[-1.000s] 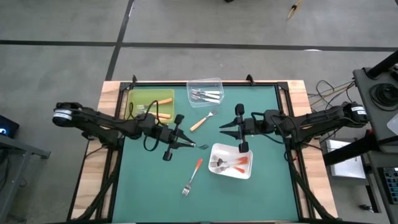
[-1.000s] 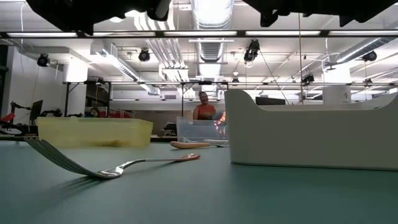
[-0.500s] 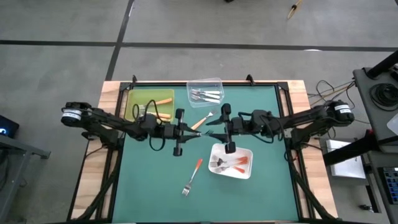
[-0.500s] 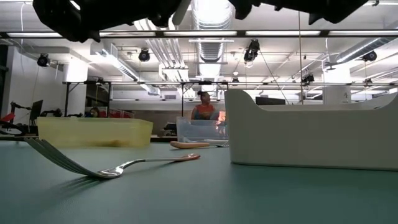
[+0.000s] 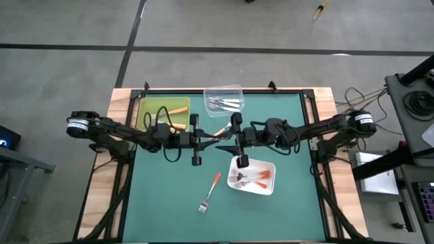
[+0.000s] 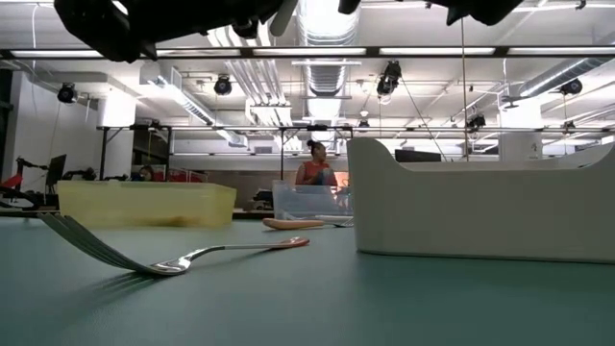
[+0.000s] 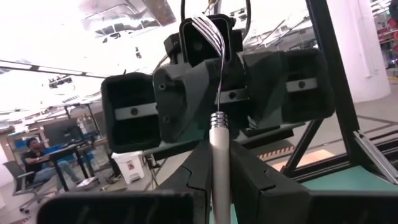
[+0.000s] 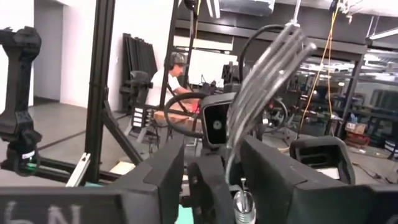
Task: Sort silverware by color (type)
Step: Put the white fork into the transparent bin
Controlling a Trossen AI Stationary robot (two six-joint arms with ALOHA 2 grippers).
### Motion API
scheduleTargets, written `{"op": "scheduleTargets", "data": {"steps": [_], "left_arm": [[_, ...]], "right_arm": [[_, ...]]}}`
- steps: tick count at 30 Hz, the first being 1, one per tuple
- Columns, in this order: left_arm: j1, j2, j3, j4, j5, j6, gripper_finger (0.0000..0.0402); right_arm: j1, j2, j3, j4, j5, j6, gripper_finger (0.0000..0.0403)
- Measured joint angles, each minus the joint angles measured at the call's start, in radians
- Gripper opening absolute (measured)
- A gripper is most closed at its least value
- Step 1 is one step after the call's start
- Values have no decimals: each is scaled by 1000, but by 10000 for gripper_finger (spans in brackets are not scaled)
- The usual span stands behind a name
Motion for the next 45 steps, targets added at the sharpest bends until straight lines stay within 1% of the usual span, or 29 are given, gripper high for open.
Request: {"op": "scheduleTargets", "data": {"steps": [2,7,8,11,14,19,27,30,33,35,36,40,43,45], "left_arm": [[0,0,0,6,0,0,17],[-1,0,0,7,2,-2,17],[-1,0,0,6,2,-4,17],[-1,0,0,6,-4,-12,17],[-1,0,0,6,-4,-24,18],[-1,0,0,7,3,-22,46],[0,-3,0,9,7,-47,63],[2,-3,0,-7,7,-67,85],[6,-25,0,-51,-2,-67,122],[8,-67,0,-107,-40,-47,149],[8,-97,0,-151,-74,-23,162],[8,-227,0,-352,-274,97,205],[9,-323,-1,-441,-399,174,227],[19,-381,-2,-486,-432,204,235]], "right_arm": [[0,15,18,3,1,-2,120],[0,31,24,9,9,5,28],[0,31,22,9,19,4,20],[0,26,19,3,54,19,12],[2,23,18,-2,57,16,10],[4,18,17,-8,56,24,8],[4,18,15,-37,79,24,8],[4,18,15,-46,82,24,8],[4,5,14,-91,144,20,8],[2,-19,14,-141,207,6,8],[0,-32,14,-170,240,0,8],[-27,-65,21,-254,347,-46,8],[-82,-63,70,-364,388,-63,8],[-129,-40,122,-410,395,-77,8]]}}
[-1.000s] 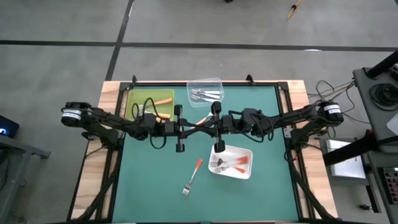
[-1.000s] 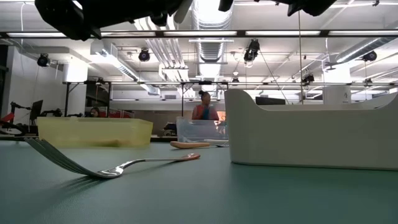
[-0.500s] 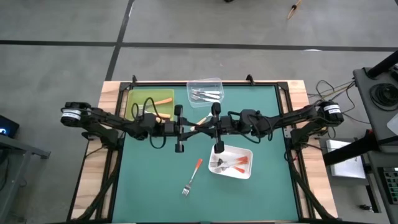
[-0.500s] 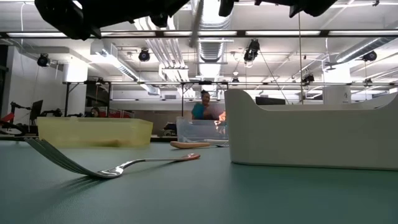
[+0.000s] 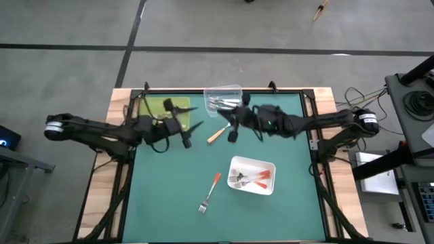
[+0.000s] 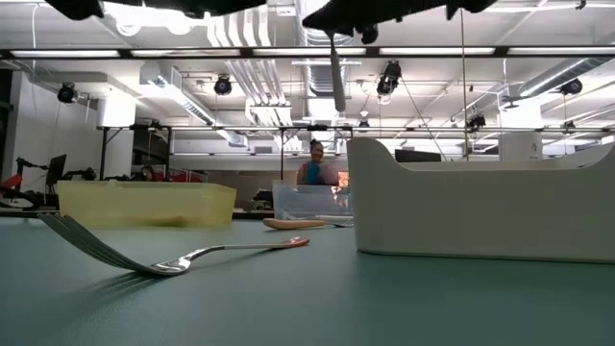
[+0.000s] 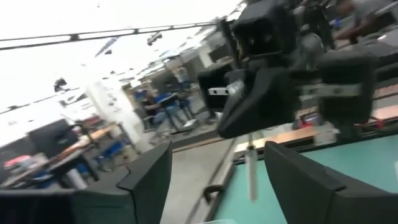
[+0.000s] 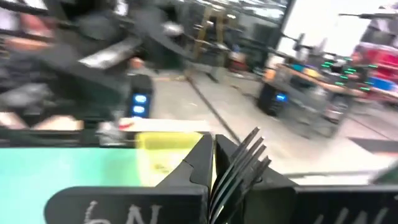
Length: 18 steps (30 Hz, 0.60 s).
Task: Sort silverware by color (type)
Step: Put the white fork into the transparent bin
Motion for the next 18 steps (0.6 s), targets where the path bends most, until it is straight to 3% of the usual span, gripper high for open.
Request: {"op": "scheduleTargets", "data": {"steps": [13,18], "left_arm": [[218,-202,-93,-161,-10,-57,221],[285,-251,-150,-140,-11,-56,220]], "right_arm": [[-256,310,289,-132,33,-35,8],[-294,446,415,-248,135,-28,8]]}}
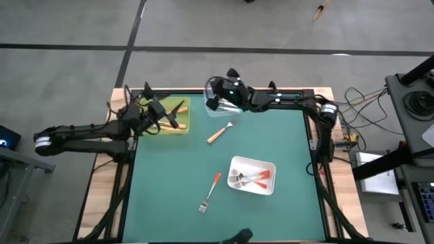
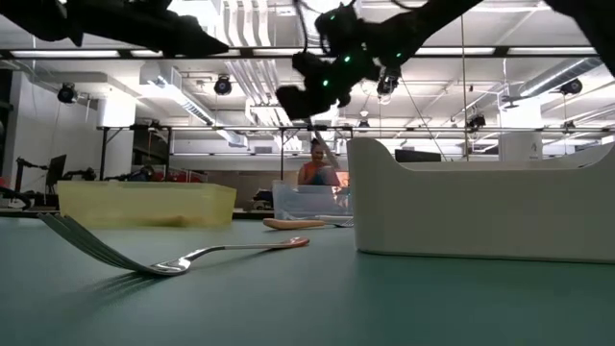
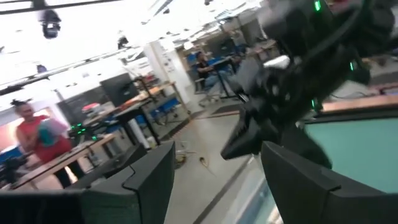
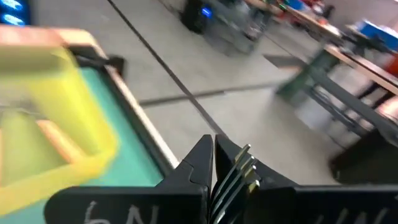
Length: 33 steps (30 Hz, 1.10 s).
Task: Sort silverware by color (type)
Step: Put the white fork into the transparent bin
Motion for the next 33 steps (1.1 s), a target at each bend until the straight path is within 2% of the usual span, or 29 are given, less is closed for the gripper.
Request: {"op": "scheduleTargets", "data": {"steps": [2,9,15,25,33], "left_arm": [[16,-20,-9,1,0,-8,220],[26,-56,-16,-20,1,-9,219],[28,-50,-16,-27,1,6,219],[29,-47,-16,-26,1,13,219],[29,-46,-15,-26,1,16,219]], "right_arm": [[-3,44,40,-35,36,-7,8],[1,153,132,-56,51,-24,8],[2,181,187,-204,180,13,8],[1,177,171,-216,178,88,8],[12,169,188,-257,178,85,8]]}}
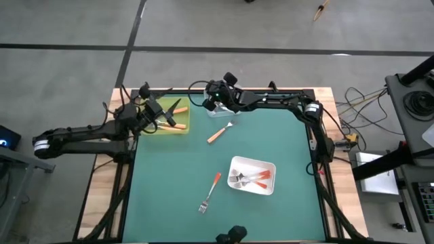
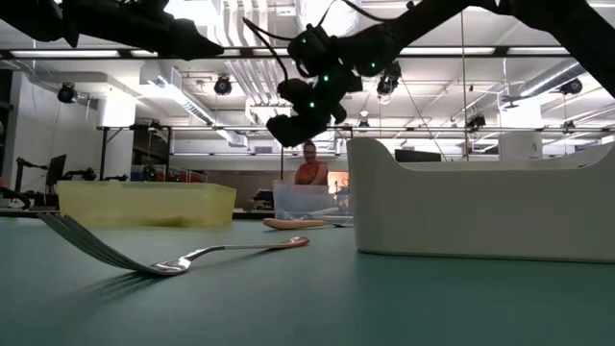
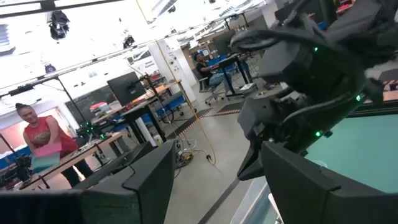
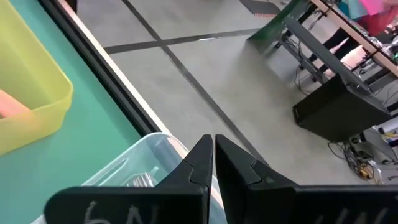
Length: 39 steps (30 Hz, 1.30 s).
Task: Sort silverware by color (type)
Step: Put the white fork into the transparent bin
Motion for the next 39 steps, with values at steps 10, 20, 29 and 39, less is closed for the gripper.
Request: {"op": "scheduleTargets", "data": {"steps": [10,20,29,39], "left_arm": [[0,0,0,-2,0,5,219],[0,5,0,-7,1,16,219],[2,24,0,-2,1,52,219],[19,44,0,-3,1,54,219]], "right_arm": [[-53,-10,269,-496,-329,82,8],[-171,33,357,-748,-576,-473,8],[-195,134,357,-739,-619,-603,8],[-198,205,373,-766,-603,-646,8]]}}
